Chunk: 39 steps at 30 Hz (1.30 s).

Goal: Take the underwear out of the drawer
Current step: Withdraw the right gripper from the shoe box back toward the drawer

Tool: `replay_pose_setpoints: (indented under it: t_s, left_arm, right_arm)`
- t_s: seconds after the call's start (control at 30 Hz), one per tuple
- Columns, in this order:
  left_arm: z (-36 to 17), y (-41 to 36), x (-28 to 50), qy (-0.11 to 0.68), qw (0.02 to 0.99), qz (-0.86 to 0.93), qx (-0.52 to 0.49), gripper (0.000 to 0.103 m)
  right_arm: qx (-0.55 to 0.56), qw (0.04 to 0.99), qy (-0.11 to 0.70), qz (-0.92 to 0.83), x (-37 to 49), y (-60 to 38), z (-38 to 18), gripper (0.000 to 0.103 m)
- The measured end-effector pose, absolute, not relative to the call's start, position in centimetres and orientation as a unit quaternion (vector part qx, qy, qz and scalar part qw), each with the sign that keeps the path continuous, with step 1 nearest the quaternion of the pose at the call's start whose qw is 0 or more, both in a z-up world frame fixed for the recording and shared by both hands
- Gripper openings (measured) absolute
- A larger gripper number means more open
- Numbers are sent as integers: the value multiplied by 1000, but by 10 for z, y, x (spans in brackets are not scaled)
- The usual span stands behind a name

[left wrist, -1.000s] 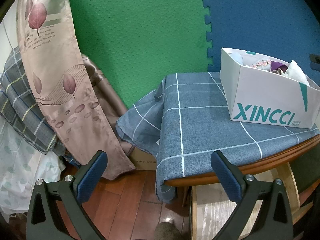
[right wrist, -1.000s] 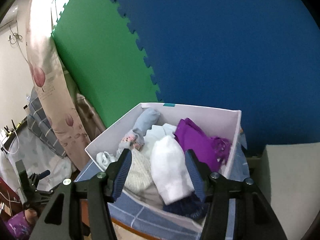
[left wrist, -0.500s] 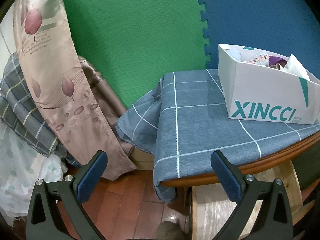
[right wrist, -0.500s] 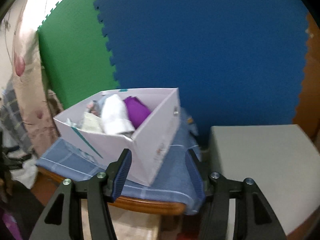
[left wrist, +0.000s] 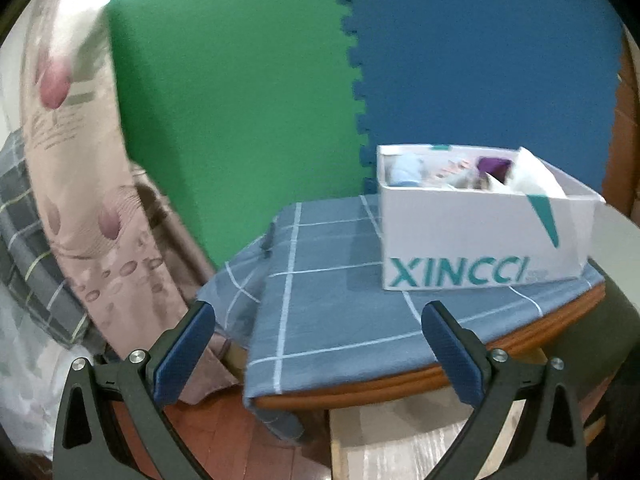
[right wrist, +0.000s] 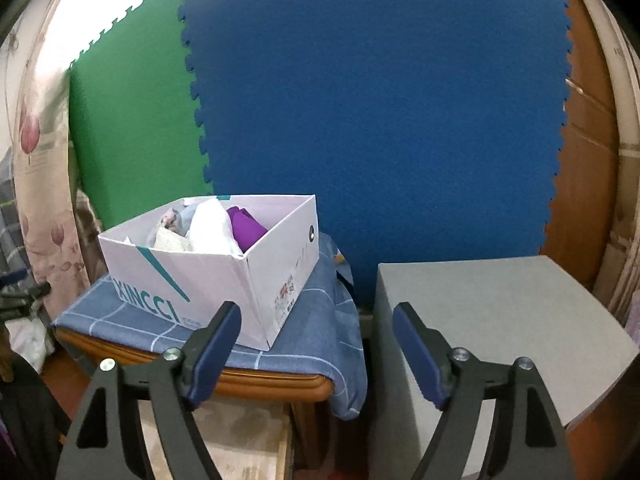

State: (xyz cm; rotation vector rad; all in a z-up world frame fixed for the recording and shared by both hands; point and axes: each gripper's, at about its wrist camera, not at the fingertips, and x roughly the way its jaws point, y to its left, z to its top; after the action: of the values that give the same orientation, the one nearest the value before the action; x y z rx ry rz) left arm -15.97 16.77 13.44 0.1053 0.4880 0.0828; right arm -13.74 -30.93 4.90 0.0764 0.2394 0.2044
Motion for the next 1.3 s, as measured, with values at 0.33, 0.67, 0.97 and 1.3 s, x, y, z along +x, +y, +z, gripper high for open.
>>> replay_pose_setpoints:
  t_s: [0.33,0.67,0.97,1.3]
  left_arm:
    - [130,130,-179,281,959,-6,-36,103]
    - [114,112,-195,315,949,10,-31,103]
    - [118,100,-207,287,958,4,19,103]
    - [125,111,-211,278,960,-2,-9,103]
  right_arm:
    - [173,950,193,174,-148,-285,40,80]
    - [39,945,223,236,-175,-198,11,81]
    - [42,939,239,243,-167,-199,5,80]
    - [24,936,244,252,-167,-190,2,81]
